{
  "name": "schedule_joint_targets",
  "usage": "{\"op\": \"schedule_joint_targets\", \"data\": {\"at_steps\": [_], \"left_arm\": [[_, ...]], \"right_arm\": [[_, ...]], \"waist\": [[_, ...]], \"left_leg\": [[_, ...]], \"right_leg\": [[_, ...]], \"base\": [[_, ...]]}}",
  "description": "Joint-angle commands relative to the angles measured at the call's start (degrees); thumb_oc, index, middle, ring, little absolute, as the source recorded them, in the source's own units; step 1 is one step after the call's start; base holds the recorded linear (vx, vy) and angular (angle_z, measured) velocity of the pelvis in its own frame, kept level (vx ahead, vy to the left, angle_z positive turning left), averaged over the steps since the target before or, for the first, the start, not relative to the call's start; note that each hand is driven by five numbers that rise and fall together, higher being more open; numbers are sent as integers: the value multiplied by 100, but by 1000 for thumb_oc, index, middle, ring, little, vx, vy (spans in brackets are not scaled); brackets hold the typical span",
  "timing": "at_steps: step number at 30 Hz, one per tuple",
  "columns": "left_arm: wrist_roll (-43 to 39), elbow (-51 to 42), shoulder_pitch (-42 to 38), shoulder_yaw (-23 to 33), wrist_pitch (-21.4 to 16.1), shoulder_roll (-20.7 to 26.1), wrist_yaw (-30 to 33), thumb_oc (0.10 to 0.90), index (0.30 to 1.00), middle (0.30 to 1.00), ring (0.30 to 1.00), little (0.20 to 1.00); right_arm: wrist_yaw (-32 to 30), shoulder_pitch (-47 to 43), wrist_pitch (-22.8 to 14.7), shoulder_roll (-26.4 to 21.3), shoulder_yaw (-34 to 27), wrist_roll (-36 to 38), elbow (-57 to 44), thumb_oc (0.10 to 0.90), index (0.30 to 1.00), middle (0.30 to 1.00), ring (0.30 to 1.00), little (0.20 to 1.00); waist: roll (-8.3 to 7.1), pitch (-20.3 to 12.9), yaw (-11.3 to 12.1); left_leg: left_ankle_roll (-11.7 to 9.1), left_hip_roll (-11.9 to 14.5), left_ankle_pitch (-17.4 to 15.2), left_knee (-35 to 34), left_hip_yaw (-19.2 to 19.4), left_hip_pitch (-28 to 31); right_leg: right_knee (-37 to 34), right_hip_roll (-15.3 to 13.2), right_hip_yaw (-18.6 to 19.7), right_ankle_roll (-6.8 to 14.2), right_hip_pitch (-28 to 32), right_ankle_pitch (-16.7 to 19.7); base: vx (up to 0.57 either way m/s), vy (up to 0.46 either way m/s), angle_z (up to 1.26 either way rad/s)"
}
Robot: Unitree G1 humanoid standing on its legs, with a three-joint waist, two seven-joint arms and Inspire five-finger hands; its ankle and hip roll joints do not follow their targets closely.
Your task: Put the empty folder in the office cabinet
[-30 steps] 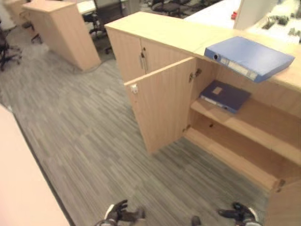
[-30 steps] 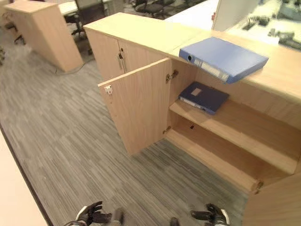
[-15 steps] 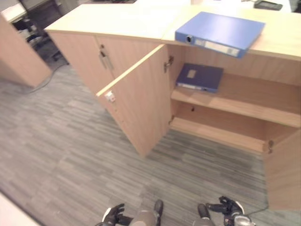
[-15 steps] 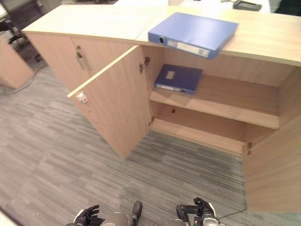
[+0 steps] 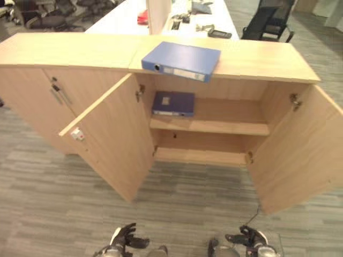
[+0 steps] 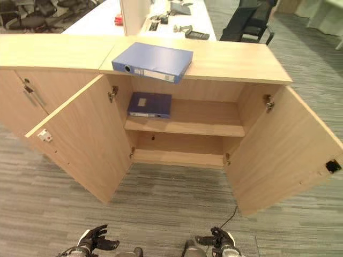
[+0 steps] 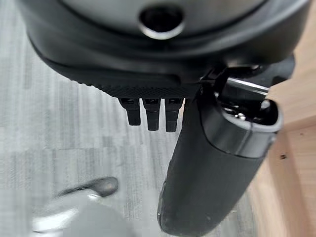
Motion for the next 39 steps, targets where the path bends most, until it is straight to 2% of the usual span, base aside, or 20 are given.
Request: {"op": "schedule_joint_targets", "data": {"at_steps": [1, 2, 3, 4, 6, 10, 11, 12, 13, 14, 15, 17, 18, 21, 23, 26, 28, 30, 34, 39], "left_arm": [[-98, -32, -156, 96, -167, 192, 128, 800, 900, 900, 900, 900], [-81, 51, -150, 146, -163, 207, 166, 800, 900, 900, 900, 900], [-52, 84, -148, 150, -171, 216, 174, 800, 900, 900, 900, 900], [-51, 85, -147, 149, -172, 214, 174, 800, 900, 900, 900, 900], [129, 143, -110, 109, -212, 236, 168, 800, 900, 900, 900, 900], [196, 242, -52, 96, -216, 178, 166, 800, 900, 900, 900, 900], [105, 183, -102, 48, -194, 130, 115, 800, 900, 900, 900, 900], [106, 137, -151, -7, -191, 97, 92, 800, 900, 900, 900, 900], [105, 136, -153, -9, -190, 93, 93, 800, 900, 900, 900, 900], [126, 90, -216, -79, -174, 81, 59, 800, 900, 900, 900, 900], [125, 89, -217, -80, -172, 80, 59, 800, 900, 900, 900, 900], [78, -21, -283, -127, -156, 76, 43, 800, 900, 900, 900, 900], [25, -107, -305, -117, -152, 81, 54, 800, 900, 900, 900, 900], [20, -120, -313, -101, -142, 88, 69, 800, 900, 900, 900, 900], [33, -129, -311, -94, -131, 95, 71, 800, 900, 900, 900, 900], [18, -105, -304, -97, -131, 42, 76, 800, 900, 900, 900, 900], [9, -95, -304, -132, -153, 4, 76, 800, 900, 900, 900, 900], [3, -72, -316, -128, -161, -4, 89, 800, 900, 900, 900, 900], [-57, 38, -356, -128, -187, -48, 111, 800, 900, 900, 900, 900], [-115, 135, -355, -69, -188, -1, 105, 800, 900, 900, 900, 900]], "right_arm": [[-169, 21, -113, -432, -124, -166, -240, 800, 900, 900, 900, 900], [-165, 30, -59, -445, -180, -201, -210, 800, 900, 900, 900, 900], [-160, 66, -48, -462, -207, -211, -183, 800, 900, 900, 900, 900], [-160, 68, -48, -463, -207, -211, -183, 800, 900, 900, 900, 900], [-126, 268, -31, -487, -299, -223, -88, 800, 900, 900, 900, 900], [-95, 475, -19, -607, -310, -340, 128, 800, 900, 900, 900, 900], [-100, 507, -8, -772, -332, -332, 269, 800, 900, 900, 900, 900], [-104, 490, -9, -825, -334, -327, 294, 800, 900, 900, 900, 900], [-103, 488, -10, -830, -337, -326, 296, 800, 900, 900, 900, 900], [-109, 482, -2, -891, -323, -331, 326, 800, 900, 900, 900, 900], [-109, 482, -3, -893, -324, -331, 327, 800, 900, 900, 900, 900], [-120, 451, 0, -990, -361, -296, 325, 800, 900, 900, 900, 900], [-135, 411, 11, -1039, -373, -245, 304, 800, 900, 900, 900, 900], [-135, 383, 15, -1064, -368, -239, 310, 800, 900, 900, 900, 900], [-150, 364, 34, -1121, -403, -185, 320, 800, 900, 900, 900, 900], [-151, 373, 17, -1119, -461, -99, 270, 800, 900, 900, 900, 900], [-170, 397, -23, -1078, -465, -11, 170, 800, 900, 900, 900, 900], [-183, 392, -31, -1045, -444, -10, 159, 800, 900, 900, 900, 900], [-189, 439, -23, -913, -379, -69, 147, 800, 900, 900, 900, 900], [-153, 492, 14, -853, -357, -131, 176, 800, 900, 900, 900, 900]], "waist": [[83, 271, -99], [69, 278, -222], [70, 285, -270], [77, 291, -264], [-52, 194, -335], [-3, 10, -461], [132, -1, -501], [187, 3, -522], [199, 3, -536], [235, 2, -542], [242, 10, -553], [199, 59, -542], [114, 97, -510], [85, 107, -509], [62, 130, -465], [65, 146, -386], [48, 161, -282], [41, 187, -235], [78, 186, -97], [1, 165, 25]], "left_leg": [[-336, 113, -212, -133, -388, 355], [-422, 214, -247, -368, -351, 586], [-460, 260, -260, -469, -314, 725], [-461, 266, -260, -483, -305, 745], [-544, 216, -317, -655, -312, 993], [-772, 583, -272, -709, -451, 1111], [-949, 893, 152, -420, -618, 840], [-1003, 963, 391, -261, -631, 731], [-1012, 976, 394, -257, -649, 719], [-1086, 1068, 868, 39, -650, 601], [-1094, 1079, 872, 36, -664, 605], [-1137, 1090, 1324, 473, -777, 445], [-1097, 1078, 1553, 899, -793, 331], [-1094, 1117, 1625, 1063, -733, 318], [-1022, 1284, 1737, 1098, -455, 133], [-989, 1245, 1504, 564, -253, 30], [-1001, 1065, 1247, -19, -184, -290], [-1023, 1006, 1277, -139, -228, -413], [-1140, 999, 1559, -843, -762, -754], [-1231, 1116, 1563, -962, -1062, -1295]], "right_leg": [[-718, -292, 45, 441, -227, 435], [-1089, -456, 53, 611, -452, 675], [-1145, -478, 106, 661, -491, 754], [-1147, -469, 109, 663, -480, 753], [-1329, -500, 213, 700, -289, 921], [-1316, -320, 219, 629, -222, 986], [-1206, -68, 127, 465, -180, 824], [-1227, 11, 27, 390, -105, 746], [-1230, 20, 7, 383, -99, 744], [-1340, 164, -133, 238, 150, 617], [-1350, 173, -148, 232, 168, 618], [-1453, 280, -259, 100, 436, 518], [-1519, 333, -278, -17, 630, 435], [-1569, 371, -320, -59, 754, 375], [-1618, 407, -376, -101, 1005, 196], [-1649, 395, -415, -49, 1187, 60], [-1675, 373, -402, -10, 1356, -75], [-1681, 357, -388, 13, 1435, -124], [-1729, 346, -74, 65, 1767, -349], [-1739, 221, 315, 127, 2065, -656]], "base": [[304, -246, -69], [293, -209, -41], [287, -209, -30], [210, -138, -1], [280, -178, 30], [297, -318, 45], [170, -356, 37], [166, -358, 31], [156, -238, 11], [131, -174, 12], [186, -244, 14], [176, -237, 13], [186, -241, 15], [143, -162, 1], [206, -110, 0], [190, 2, 13], [221, 23, 15], [172, 39, 25], [207, 92, 2], [253, 215, 43]]}}
